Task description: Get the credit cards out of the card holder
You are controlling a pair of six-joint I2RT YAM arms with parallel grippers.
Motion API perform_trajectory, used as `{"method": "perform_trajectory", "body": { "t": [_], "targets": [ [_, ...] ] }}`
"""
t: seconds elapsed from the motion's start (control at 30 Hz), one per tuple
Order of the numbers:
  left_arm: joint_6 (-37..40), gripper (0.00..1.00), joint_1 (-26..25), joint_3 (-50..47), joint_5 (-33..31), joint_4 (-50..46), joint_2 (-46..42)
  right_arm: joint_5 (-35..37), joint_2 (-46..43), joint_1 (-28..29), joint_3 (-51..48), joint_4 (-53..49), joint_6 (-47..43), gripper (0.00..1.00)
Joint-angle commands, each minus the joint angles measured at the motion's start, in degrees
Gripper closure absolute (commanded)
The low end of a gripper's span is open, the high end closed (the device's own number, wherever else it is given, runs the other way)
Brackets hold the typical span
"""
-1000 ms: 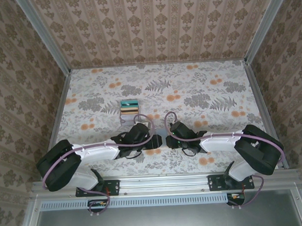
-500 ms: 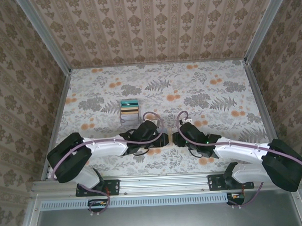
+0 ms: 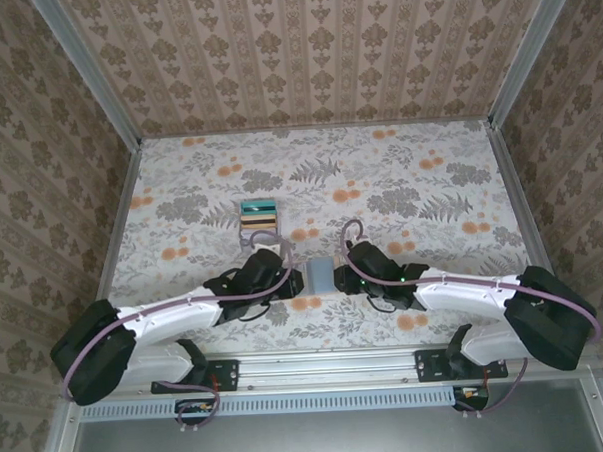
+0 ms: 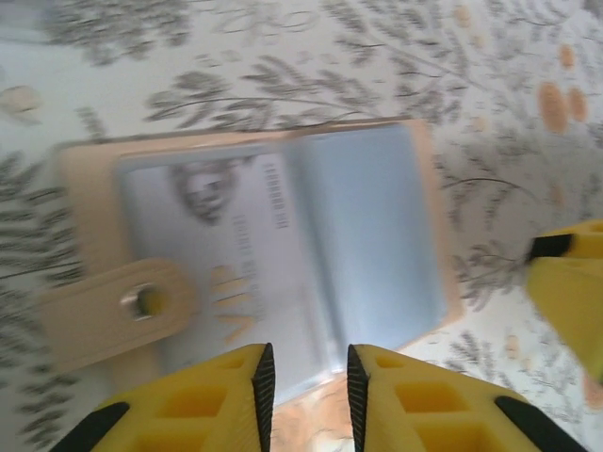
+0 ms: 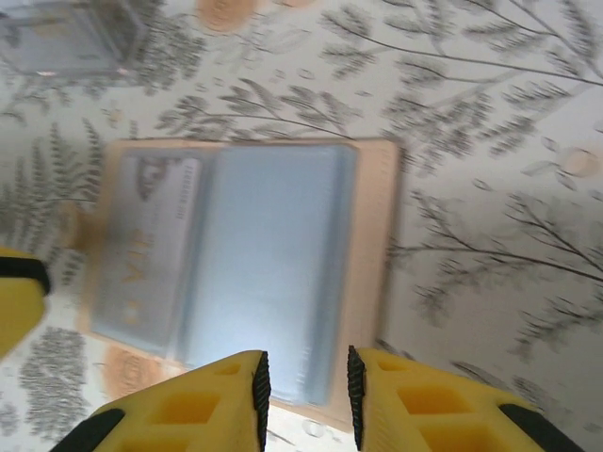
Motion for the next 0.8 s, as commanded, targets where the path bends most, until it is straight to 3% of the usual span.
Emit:
{"method": "perform_trajectory", "body": {
  "t": [0.0,0.77],
  "targets": [
    [-0.2,0.72,1.6,-2.5,-0.6,-2.3,-2.5,-2.5,2.2,1.0,3.0,2.0,0.5,0.69],
    [1.6,0.83,3.4,-1.8,2.8,4.0,4.4,-10.4,16.2,2.9,11.9,4.4,3.6,0.79]
  ]
}}
